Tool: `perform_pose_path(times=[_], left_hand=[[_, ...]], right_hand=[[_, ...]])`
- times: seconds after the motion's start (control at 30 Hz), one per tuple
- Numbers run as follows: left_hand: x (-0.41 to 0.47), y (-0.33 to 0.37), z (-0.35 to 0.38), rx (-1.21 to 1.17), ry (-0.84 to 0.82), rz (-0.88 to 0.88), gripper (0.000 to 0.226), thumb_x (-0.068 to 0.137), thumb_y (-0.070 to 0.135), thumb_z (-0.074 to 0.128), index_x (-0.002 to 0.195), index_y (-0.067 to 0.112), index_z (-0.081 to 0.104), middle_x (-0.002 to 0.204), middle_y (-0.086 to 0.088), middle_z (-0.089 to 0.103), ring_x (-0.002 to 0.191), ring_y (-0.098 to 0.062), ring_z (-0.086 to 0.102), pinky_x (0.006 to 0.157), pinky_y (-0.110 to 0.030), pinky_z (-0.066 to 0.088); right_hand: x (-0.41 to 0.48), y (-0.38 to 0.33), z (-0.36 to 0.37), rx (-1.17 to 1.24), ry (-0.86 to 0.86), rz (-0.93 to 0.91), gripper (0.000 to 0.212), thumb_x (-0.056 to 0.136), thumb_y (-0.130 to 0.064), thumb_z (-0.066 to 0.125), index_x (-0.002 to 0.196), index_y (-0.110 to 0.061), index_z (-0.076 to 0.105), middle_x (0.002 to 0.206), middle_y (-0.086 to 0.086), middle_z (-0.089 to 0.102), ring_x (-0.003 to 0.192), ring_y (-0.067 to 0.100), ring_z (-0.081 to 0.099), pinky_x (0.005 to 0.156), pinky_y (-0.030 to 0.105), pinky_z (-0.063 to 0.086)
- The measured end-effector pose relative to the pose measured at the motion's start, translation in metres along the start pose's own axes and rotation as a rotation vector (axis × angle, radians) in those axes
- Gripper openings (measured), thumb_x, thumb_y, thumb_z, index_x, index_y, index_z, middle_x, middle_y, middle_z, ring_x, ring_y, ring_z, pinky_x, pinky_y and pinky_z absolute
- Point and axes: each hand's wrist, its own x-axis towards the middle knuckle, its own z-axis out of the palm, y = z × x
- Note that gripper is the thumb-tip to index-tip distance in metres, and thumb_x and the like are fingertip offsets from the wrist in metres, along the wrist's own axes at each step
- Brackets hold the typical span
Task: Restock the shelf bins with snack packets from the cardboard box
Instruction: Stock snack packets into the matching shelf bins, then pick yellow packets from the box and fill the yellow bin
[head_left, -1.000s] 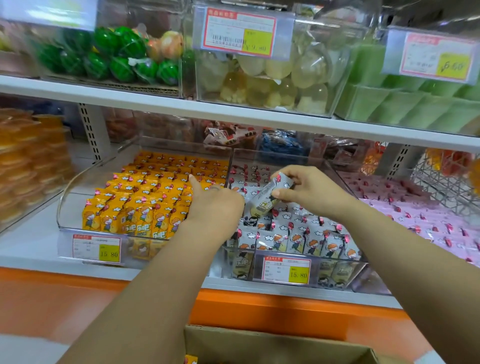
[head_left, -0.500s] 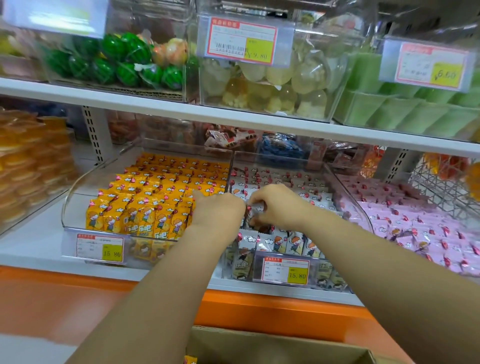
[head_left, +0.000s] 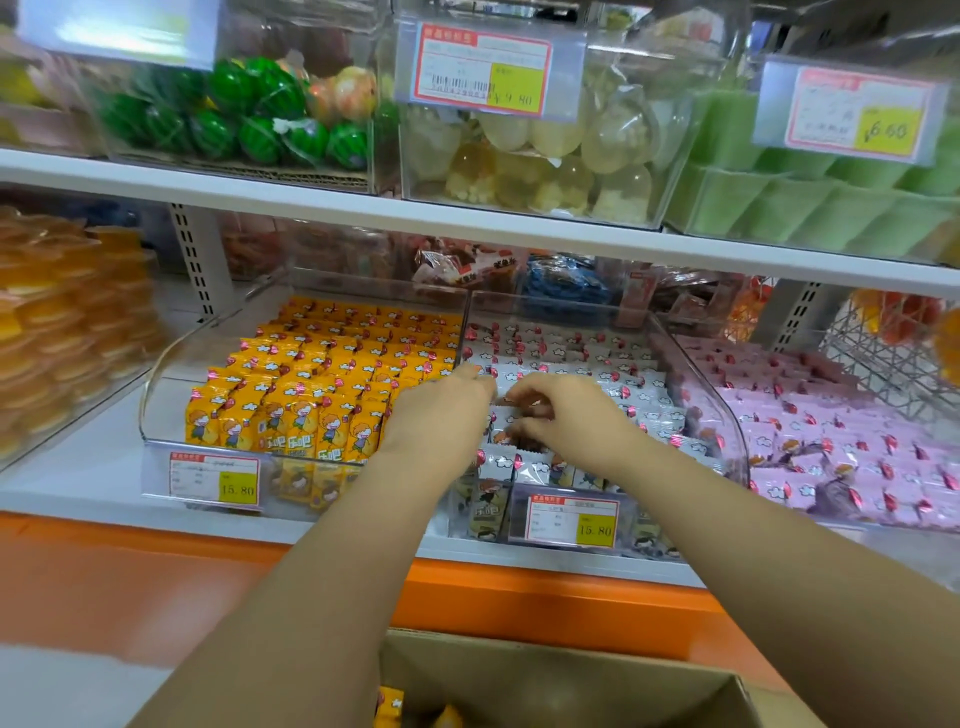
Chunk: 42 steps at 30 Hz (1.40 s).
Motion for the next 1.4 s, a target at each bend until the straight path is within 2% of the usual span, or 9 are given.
perform_pose_path(times=[0.17, 0.3, 0.5, 0.67, 0.83, 1.07, 1.17, 1.27, 1.4], left_hand=[[-0.03, -0.008, -0.001, -0.122, 0.204, 0.065, 0.032, 0.099, 0.021, 0.046, 0.13, 0.022, 0.052, 0.134, 0.006, 0.044, 0.099, -0.018, 0.059, 0.074, -0.027, 0.047], [-0.065, -0.006, 0.001, -0.232, 0.445, 0.114, 0.023, 0.091, 0.011, 0.058, 0.112, 0.014, 0.066, 0.118, -0.003, 0.058, 0.102, -0.025, 0.06, 0.084, -0.041, 0.048], [-0.124, 0.023, 0.043, -0.457, 0.517, 0.039, 0.028, 0.089, 0.013, 0.043, 0.103, 0.012, 0.067, 0.105, -0.003, 0.062, 0.093, -0.022, 0.059, 0.076, -0.037, 0.049], [-0.172, 0.044, 0.126, -0.617, 0.321, -0.196, 0.023, 0.093, 0.009, 0.047, 0.104, 0.018, 0.064, 0.103, 0.005, 0.061, 0.089, -0.007, 0.056, 0.073, -0.02, 0.041], [-0.19, 0.041, 0.202, -0.699, -0.062, -0.465, 0.025, 0.093, 0.007, 0.05, 0.109, 0.019, 0.065, 0.107, 0.003, 0.065, 0.098, -0.014, 0.061, 0.081, -0.017, 0.039], [-0.194, 0.057, 0.293, -0.715, -0.531, -0.506, 0.025, 0.094, 0.015, 0.053, 0.117, 0.014, 0.064, 0.113, -0.005, 0.067, 0.106, -0.019, 0.062, 0.091, -0.029, 0.048], [-0.197, 0.069, 0.321, -0.732, -0.705, -0.46, 0.024, 0.094, 0.017, 0.054, 0.115, 0.013, 0.063, 0.112, -0.003, 0.067, 0.106, -0.021, 0.061, 0.089, -0.029, 0.048], [-0.197, 0.08, 0.342, -0.736, -0.811, -0.403, 0.026, 0.094, 0.018, 0.055, 0.118, 0.017, 0.062, 0.116, -0.003, 0.065, 0.106, -0.018, 0.061, 0.091, -0.025, 0.047], [-0.188, 0.095, 0.354, -0.642, -0.845, -0.314, 0.045, 0.094, 0.022, 0.054, 0.138, 0.018, 0.047, 0.137, -0.008, 0.048, 0.12, -0.023, 0.051, 0.098, -0.025, 0.041]], right_hand=[[-0.05, 0.005, -0.009, 0.081, 0.195, -0.072, 0.023, 0.092, -0.018, 0.059, 0.114, -0.019, 0.066, 0.105, -0.012, 0.061, 0.096, 0.002, 0.051, 0.089, 0.018, 0.038], [-0.1, 0.008, 0.002, 0.109, 0.357, -0.173, 0.015, 0.088, -0.01, 0.062, 0.099, -0.015, 0.07, 0.093, -0.013, 0.06, 0.091, 0.002, 0.051, 0.084, 0.015, 0.036], [-0.172, 0.029, 0.056, 0.217, 0.295, -0.131, 0.017, 0.084, -0.008, 0.059, 0.095, -0.014, 0.07, 0.093, -0.007, 0.066, 0.091, 0.013, 0.061, 0.084, 0.028, 0.047], [-0.217, 0.072, 0.114, 0.265, 0.081, 0.108, 0.02, 0.09, -0.009, 0.059, 0.101, -0.022, 0.068, 0.098, -0.012, 0.065, 0.093, 0.005, 0.06, 0.087, 0.024, 0.048], [-0.237, 0.129, 0.171, 0.341, -0.165, 0.491, 0.028, 0.089, -0.008, 0.06, 0.115, -0.016, 0.063, 0.106, 0.0, 0.066, 0.099, 0.01, 0.06, 0.086, 0.014, 0.04], [-0.242, 0.165, 0.249, 0.436, -0.417, 0.862, 0.045, 0.09, -0.012, 0.061, 0.133, -0.003, 0.049, 0.131, 0.012, 0.056, 0.124, 0.024, 0.05, 0.101, 0.027, 0.037], [-0.24, 0.174, 0.267, 0.414, -0.534, 0.898, 0.049, 0.092, -0.015, 0.058, 0.136, -0.002, 0.043, 0.134, 0.014, 0.052, 0.126, 0.027, 0.047, 0.095, 0.025, 0.037], [-0.237, 0.178, 0.276, 0.445, -0.478, 0.937, 0.038, 0.089, -0.017, 0.062, 0.123, -0.004, 0.054, 0.115, 0.015, 0.063, 0.11, 0.029, 0.057, 0.079, 0.025, 0.041], [-0.237, 0.188, 0.296, 0.452, -0.365, 0.889, 0.059, 0.078, -0.027, 0.068, 0.134, -0.022, 0.049, 0.126, 0.013, 0.054, 0.12, 0.032, 0.049, 0.1, 0.033, 0.042]])
